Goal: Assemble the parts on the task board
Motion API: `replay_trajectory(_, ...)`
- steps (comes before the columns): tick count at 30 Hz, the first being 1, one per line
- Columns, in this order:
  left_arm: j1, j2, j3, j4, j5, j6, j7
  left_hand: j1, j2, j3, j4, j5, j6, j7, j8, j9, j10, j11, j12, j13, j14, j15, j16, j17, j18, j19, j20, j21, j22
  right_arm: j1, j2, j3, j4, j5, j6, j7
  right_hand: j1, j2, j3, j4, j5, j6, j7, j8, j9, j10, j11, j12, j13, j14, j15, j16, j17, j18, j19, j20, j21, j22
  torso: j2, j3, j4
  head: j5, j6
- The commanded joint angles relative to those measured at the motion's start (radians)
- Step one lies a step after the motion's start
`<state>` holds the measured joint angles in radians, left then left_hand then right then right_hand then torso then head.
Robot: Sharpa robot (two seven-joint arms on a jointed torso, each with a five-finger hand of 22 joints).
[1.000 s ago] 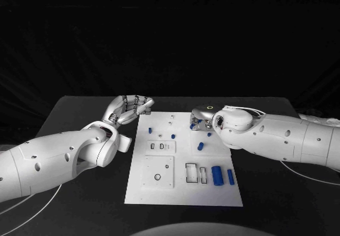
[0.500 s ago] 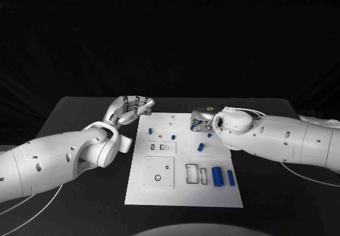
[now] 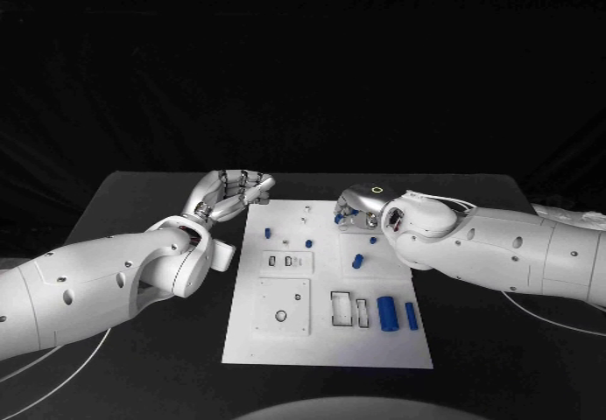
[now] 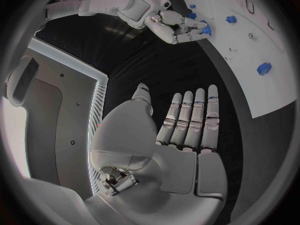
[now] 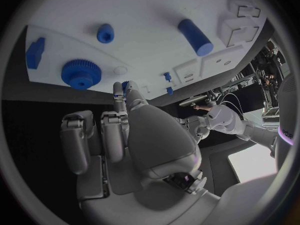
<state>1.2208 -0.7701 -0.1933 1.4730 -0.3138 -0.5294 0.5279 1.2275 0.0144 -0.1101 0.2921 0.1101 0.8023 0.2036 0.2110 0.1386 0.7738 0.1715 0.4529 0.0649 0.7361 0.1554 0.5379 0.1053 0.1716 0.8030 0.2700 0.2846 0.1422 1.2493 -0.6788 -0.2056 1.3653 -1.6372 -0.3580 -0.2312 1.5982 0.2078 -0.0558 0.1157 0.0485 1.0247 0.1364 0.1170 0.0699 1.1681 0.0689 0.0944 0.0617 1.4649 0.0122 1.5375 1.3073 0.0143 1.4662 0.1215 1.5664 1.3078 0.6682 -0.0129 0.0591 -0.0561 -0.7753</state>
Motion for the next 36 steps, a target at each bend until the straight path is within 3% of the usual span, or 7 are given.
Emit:
replay_trajectory(1,0.002,-0.002,0.001,0.002,-0.005,-0.002,0.016,0.004,0.009,-0.008,-0.001,0.006,0.002,0.013,0.006,0.001,0.005,0.004,-0.004,0.0,-0.003,0.0,-0.006,0.002,0.011,0.003,0.0,-0.007,-0.002,0.0,0.009,0.003,-0.003,0.013,-0.171,0.087,0.008,0.003,0.006,0.001,0.004,0.056,-0.019,0.015,0.015,0.009,0.001,-0.006,-0.001,0.081,-0.009,0.001,0.121,-0.014,0.105,-0.007,0.004,0.263,0.001,-0.0006,-0.0025,0.008,0.0)
replay_trajectory(5,0.002,-0.003,0.001,0.001,-0.005,-0.003,0.017,0.004,0.009,-0.008,-0.001,0.006,0.002,0.013,0.006,0.001,0.005,0.004,-0.004,0.0,-0.003,0.0,-0.006,0.002,0.011,0.003,0.0,-0.007,-0.002,0.0,0.032,0.008,-0.023,0.023,-0.203,0.112,0.008,0.004,0.007,0.003,0.004,0.056,-0.019,0.014,0.015,0.01,0.001,-0.008,-0.001,0.081,-0.008,0.001,0.12,-0.014,0.105,-0.007,0.004,0.263,0.0,-0.0021,-0.0043,0.013,0.001)
replay_trajectory(14,0.002,-0.001,0.002,0.001,-0.005,-0.005,0.019,0.005,0.009,-0.009,-0.001,0.006,0.001,0.013,0.006,0.001,0.005,0.004,-0.004,0.0,-0.003,0.001,-0.006,0.002,0.011,0.003,0.0,-0.008,-0.003,0.001,0.113,0.014,-0.107,0.039,-0.198,0.143,0.01,-0.001,0.015,0.007,0.003,0.054,-0.019,0.008,0.014,0.007,0.003,-0.02,-0.002,0.083,-0.006,0.003,0.131,-0.014,0.105,-0.006,0.004,0.263,0.008,-0.0061,-0.0004,0.016,0.009)
replay_trajectory(27,0.003,-0.014,0.007,0.012,-0.005,-0.014,0.022,0.006,0.01,-0.01,-0.001,0.007,0.001,0.013,0.006,0.002,0.005,0.004,-0.005,0.0,-0.004,0.001,-0.007,0.002,0.011,0.002,0.0,-0.009,-0.003,-0.02,0.193,0.016,-0.222,0.02,-0.135,0.118,0.023,-0.008,0.029,0.003,0.004,0.053,-0.019,0.001,0.013,0.005,0.002,-0.03,-0.002,0.085,-0.006,0.006,0.144,-0.014,0.105,-0.007,0.004,0.263,0.023,-0.0134,0.0203,0.015,0.013)
replay_trajectory(32,0.005,-0.02,0.013,0.016,-0.005,-0.02,0.024,0.006,0.01,-0.01,-0.001,0.008,0.001,0.014,0.007,0.002,0.005,0.004,-0.005,0.0,-0.005,0.001,-0.007,0.003,0.011,0.002,0.0,-0.009,-0.004,-0.023,0.202,0.016,-0.239,0.012,-0.101,0.092,0.025,-0.01,0.031,0.002,0.005,0.053,-0.018,0.0,0.013,0.004,0.003,-0.032,-0.002,0.085,-0.006,0.006,0.144,-0.014,0.105,-0.007,0.004,0.263,0.025,-0.017,0.0215,0.014,0.011)
replay_trajectory(36,0.006,-0.022,0.014,0.017,-0.005,-0.022,0.023,0.006,0.01,-0.01,-0.001,0.008,0.001,0.014,0.007,0.002,0.005,0.004,-0.005,0.0,-0.005,0.001,-0.007,0.003,0.011,0.002,0.0,-0.009,-0.004,-0.024,0.203,0.016,-0.24,0.003,-0.082,0.076,0.025,-0.011,0.031,0.003,0.004,0.053,-0.018,0.0,0.013,0.003,0.003,-0.032,-0.002,0.085,-0.006,0.006,0.144,-0.014,0.105,-0.007,0.004,0.263,0.025,-0.0171,0.0204,0.014,0.01)
